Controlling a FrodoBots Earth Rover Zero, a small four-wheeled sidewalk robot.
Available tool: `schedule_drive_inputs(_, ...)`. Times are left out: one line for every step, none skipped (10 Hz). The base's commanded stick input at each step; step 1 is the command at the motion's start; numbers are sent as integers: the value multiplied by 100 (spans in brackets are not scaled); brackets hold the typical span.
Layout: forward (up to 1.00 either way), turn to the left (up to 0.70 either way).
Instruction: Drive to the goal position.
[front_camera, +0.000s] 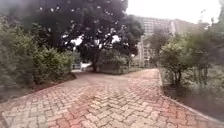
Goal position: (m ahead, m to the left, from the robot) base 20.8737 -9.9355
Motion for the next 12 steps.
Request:
schedule_drive_inputs(70, -10)
schedule_drive_inputs(70, -3)
schedule_drive_inputs(70, -12)
schedule_drive_inputs(70, -29)
schedule_drive_inputs(70, -23)
schedule_drive_inputs(70, -6)
schedule_drive_inputs(70, 0)
schedule_drive_inputs(70, 0)
schedule_drive_inputs(70, -35)
schedule_drive_inputs(70, -35)
schedule_drive_inputs(70, -18)
schedule_drive_inputs(70, -1)
